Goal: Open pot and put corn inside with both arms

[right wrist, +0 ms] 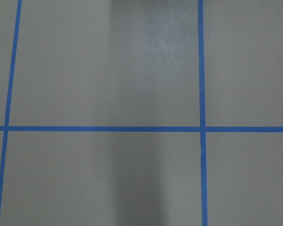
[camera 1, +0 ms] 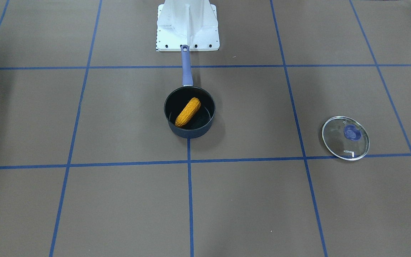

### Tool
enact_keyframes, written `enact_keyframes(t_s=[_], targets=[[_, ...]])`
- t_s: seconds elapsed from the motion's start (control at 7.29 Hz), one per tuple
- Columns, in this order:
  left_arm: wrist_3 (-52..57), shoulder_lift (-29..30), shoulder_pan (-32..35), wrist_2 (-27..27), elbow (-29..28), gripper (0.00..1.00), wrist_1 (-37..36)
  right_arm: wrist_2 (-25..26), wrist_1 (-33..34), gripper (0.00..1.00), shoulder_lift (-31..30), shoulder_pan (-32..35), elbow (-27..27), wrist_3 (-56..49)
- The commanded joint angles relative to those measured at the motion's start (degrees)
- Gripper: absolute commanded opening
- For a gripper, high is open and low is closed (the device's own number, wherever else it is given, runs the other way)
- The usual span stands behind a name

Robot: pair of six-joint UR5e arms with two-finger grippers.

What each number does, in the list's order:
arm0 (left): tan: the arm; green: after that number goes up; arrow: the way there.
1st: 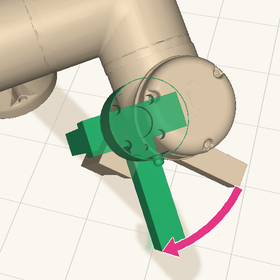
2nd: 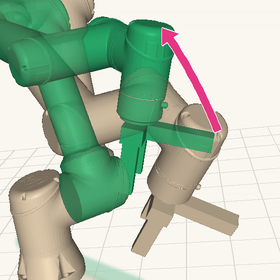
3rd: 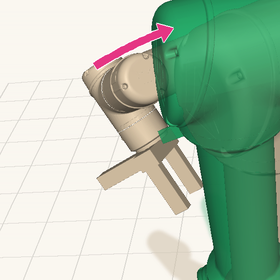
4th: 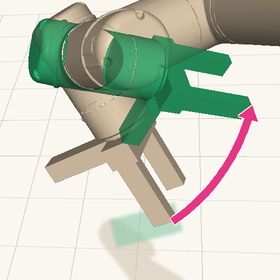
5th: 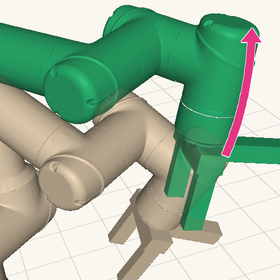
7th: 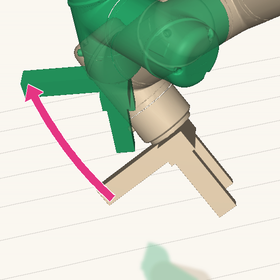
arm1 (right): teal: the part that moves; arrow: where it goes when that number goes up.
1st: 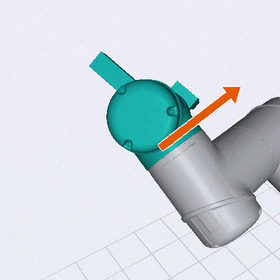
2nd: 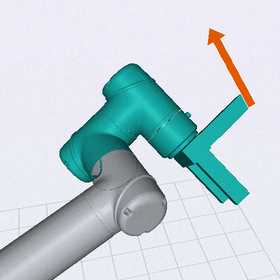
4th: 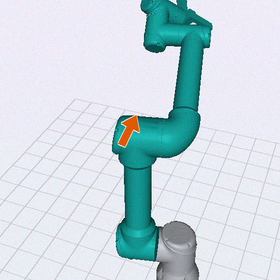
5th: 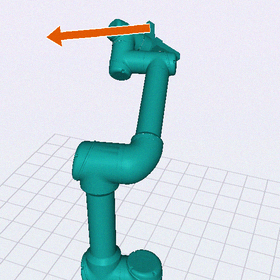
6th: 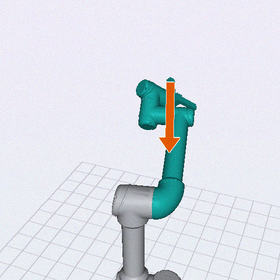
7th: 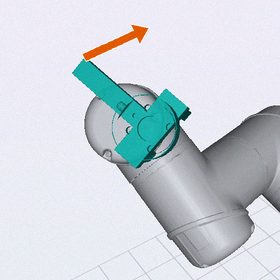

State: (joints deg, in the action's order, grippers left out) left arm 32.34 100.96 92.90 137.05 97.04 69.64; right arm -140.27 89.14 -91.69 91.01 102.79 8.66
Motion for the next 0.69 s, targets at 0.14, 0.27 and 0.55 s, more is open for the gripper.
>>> enact_keyframes(t_s=[0.14,0.27,0.55], targets=[[0.0,0.7,0.0,0.1,-0.1,0.98,0.0,-0.4,0.1,1.0,-0.2,0.0,-0.2,0.7],[-0.1,0.7,0.0,0.1,-0.1,0.98,0.0,-0.4,0.0,1.0,-0.6,0.0,-0.1,0.7],[0.0,0.7,-0.2,0.1,-0.1,0.98,0.0,-0.3,0.1,1.0,-1.1,0.0,-0.1,0.7]])
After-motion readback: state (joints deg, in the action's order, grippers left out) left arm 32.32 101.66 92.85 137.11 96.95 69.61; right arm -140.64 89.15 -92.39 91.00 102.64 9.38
